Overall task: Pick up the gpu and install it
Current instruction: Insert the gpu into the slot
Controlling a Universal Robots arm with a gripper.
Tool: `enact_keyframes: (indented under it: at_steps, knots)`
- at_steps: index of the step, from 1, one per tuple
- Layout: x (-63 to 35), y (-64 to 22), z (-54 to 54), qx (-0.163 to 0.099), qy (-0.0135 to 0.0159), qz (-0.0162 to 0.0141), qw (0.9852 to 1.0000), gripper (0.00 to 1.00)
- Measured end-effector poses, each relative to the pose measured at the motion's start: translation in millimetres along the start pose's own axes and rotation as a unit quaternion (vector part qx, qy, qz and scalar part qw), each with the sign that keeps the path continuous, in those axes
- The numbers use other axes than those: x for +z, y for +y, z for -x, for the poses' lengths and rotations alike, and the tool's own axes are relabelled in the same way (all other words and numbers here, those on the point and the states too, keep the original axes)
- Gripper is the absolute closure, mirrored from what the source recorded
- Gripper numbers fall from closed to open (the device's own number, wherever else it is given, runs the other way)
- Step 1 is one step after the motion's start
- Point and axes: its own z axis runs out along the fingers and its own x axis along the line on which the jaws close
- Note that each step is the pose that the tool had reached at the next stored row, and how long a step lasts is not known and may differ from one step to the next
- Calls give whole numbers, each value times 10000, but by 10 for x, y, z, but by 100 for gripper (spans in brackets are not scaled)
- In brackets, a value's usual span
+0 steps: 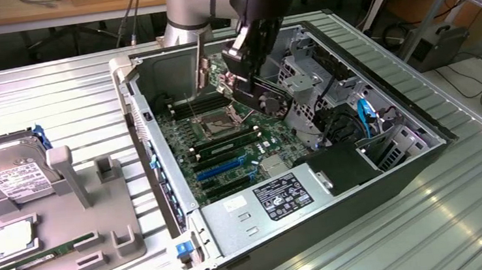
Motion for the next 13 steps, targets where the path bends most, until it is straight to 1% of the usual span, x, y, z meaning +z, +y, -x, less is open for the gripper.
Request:
enact_keyframes:
  at_steps: [2, 4, 6, 8, 10, 11, 12, 13]
  knots:
    - [7, 0, 0, -219, -1, 1, 9998, 74]
    - [12, 0, 0, -442, -2, 2, 9990, 74]
    - [19, 0, 0, -742, -4, 4, 9972, 74]
    - [23, 0, 0, -955, -5, 5, 9954, 74]
    - [28, 0, 0, -1156, -7, 6, 9933, 74]
    - [30, 0, 0, -1299, -7, 7, 9915, 74]
    - [32, 0, 0, -1405, -8, 7, 9901, 74]
    - [35, 0, 0, -1542, -9, 8, 9880, 74]
